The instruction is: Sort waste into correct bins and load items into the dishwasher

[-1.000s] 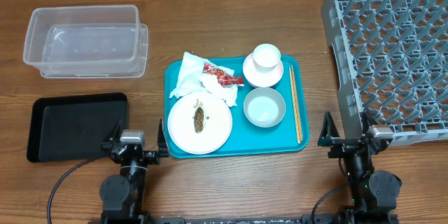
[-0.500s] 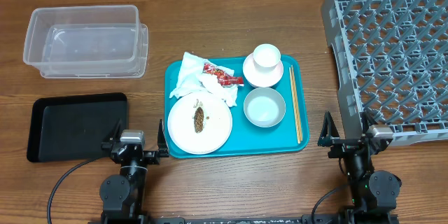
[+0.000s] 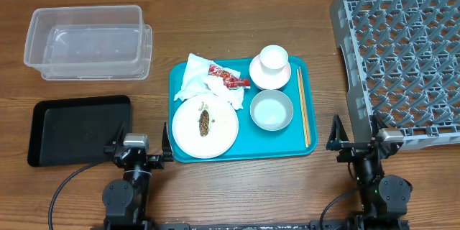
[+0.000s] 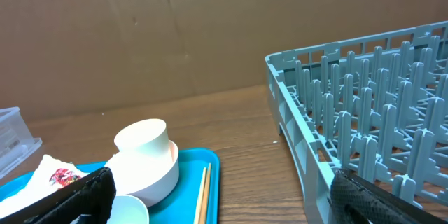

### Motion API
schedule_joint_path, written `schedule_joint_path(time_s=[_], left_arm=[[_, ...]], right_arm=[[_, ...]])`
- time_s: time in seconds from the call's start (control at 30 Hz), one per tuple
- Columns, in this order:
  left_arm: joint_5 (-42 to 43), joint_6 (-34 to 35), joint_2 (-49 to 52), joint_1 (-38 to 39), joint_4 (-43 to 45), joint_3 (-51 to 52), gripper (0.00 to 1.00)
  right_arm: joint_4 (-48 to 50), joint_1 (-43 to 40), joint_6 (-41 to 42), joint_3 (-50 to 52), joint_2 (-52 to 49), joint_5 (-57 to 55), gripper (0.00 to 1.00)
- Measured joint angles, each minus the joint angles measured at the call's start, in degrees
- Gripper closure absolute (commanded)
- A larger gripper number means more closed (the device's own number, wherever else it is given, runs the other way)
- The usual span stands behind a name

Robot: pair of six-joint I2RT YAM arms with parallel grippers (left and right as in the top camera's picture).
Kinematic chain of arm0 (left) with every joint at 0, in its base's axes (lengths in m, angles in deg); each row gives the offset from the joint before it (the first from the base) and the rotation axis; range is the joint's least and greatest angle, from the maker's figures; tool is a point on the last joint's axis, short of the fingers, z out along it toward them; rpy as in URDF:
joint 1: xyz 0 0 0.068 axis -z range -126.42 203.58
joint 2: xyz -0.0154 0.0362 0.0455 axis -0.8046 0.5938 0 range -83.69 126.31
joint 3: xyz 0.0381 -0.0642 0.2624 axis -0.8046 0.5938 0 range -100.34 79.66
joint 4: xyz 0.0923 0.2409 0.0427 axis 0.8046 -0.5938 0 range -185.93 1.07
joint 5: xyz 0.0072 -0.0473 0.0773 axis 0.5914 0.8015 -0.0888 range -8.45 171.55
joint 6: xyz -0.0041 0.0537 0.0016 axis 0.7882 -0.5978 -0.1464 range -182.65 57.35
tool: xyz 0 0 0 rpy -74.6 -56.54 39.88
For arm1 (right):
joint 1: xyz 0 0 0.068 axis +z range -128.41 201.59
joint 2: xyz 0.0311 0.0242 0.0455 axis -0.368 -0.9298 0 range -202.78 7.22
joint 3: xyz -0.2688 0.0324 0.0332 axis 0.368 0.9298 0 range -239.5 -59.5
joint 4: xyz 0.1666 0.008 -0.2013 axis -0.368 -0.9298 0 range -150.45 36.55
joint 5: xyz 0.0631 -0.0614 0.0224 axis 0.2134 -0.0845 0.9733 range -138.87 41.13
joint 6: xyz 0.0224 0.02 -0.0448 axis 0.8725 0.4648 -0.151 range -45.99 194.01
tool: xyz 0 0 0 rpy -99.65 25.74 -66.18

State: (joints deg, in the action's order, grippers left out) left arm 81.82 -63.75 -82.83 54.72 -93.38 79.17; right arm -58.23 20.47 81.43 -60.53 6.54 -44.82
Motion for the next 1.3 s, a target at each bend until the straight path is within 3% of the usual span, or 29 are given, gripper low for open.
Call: schedule_joint_path(time_s=[0.73,0.87,0.97,1.07,1.23,1.3], left_arm=[[1.7,1.2,0.0,0.0,1.4,0.0,0.00],[13.6,12.3,0.0,0.0,2.1,0.0,0.00],[25.7,26.2,0.0,0.0,4.9,0.0,0.00],[30.6,35.4,0.0,0.0,7.7,0.0,0.00],[37.6,46.5,-0.1,0.0,25.5,0.0,0.00],[39.3,48.4,-0.1,0.0,27.8,-0.2,0.00]], right_arm=[[0.0,0.0,0.0,0.0,0.0,0.0,0.00],[0.0,0.0,0.0,0.0,0.0,0.0,0.00],[0.0,0.0,0.0,0.0,0.0,0.0,0.00],[0.0,0.0,0.0,0.0,0.0,0.0,0.00],[-0.1,0.0,0.0,0.0,0.0,0.0,0.00],[-0.1,0.0,0.0,0.0,0.0,0.0,0.00]])
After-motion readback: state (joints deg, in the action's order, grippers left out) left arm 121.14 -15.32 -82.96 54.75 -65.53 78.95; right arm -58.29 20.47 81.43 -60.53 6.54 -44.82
